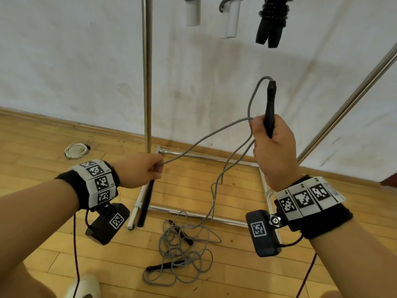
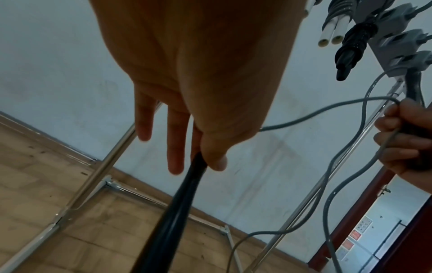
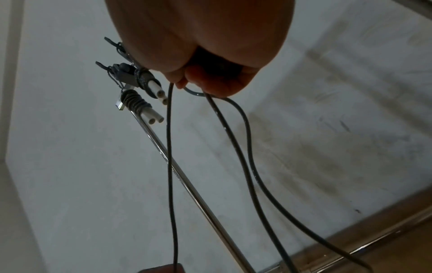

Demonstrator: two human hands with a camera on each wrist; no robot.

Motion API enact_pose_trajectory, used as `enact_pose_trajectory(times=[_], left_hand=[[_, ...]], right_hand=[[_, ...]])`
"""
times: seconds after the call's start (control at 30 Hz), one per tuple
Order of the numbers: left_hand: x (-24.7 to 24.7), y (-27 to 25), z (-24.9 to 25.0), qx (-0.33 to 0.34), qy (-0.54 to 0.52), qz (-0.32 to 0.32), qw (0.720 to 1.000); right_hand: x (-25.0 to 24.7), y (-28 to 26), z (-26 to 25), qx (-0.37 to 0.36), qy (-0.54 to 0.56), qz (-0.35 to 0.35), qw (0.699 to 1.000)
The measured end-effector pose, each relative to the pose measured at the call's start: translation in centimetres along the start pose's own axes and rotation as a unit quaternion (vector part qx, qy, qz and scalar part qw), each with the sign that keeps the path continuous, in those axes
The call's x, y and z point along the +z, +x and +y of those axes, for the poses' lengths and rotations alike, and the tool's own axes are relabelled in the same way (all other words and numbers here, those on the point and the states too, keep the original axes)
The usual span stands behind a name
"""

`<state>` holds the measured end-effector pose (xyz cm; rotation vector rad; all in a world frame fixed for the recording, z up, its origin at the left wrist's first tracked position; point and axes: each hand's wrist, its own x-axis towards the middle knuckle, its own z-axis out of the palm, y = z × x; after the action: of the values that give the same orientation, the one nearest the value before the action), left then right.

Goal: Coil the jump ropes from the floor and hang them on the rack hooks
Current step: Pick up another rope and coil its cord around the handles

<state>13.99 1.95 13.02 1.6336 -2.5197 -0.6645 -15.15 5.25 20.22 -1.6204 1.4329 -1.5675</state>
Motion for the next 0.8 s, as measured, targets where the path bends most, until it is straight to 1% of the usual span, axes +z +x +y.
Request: enact_pose_trajectory(times=[0.07,0.17,0.27,0.37,0.47,0.57,0.67,0.8], left_hand=[[0.1,0.0,0.0,0.007,-0.002,-0.007,1.0],[0.2,0.0,0.0,0.003,-0.005,0.003,1.0],[-0.3,-0.1,0.3,-0.011,-0.019,0.043,0.999],[-1.0,-0.3,1.4,0.001,-0.047,0.099,0.994],[-1.4,-0.6,3.0,0.024,-0.082,0.123,0.989],[-1.8,-0.8,4.3,0.033,-0.133,0.142,0.98],[-2.2,-1.2,5.5,0.043,-0.175,0.175,0.968],[-2.6,-1.7,6.6,0.05,-0.206,0.213,0.954]], right_hand=[[-0.5,0.4,0.7,-0.001,-0.029,0.016,0.999],[-1.2,0.9,1.7,-0.007,-0.089,0.026,0.996],[-1.4,1.0,2.1,0.017,-0.127,0.006,0.992],[-0.8,0.2,2.3,0.066,-0.096,-0.062,0.991],[0.7,-0.8,2.1,0.117,-0.043,-0.133,0.983],[2.3,-2.0,1.9,0.113,-0.017,-0.214,0.97],[3.4,-3.1,1.7,0.115,-0.001,-0.29,0.95],[4.3,-4.0,1.4,0.117,-0.025,-0.323,0.939]])
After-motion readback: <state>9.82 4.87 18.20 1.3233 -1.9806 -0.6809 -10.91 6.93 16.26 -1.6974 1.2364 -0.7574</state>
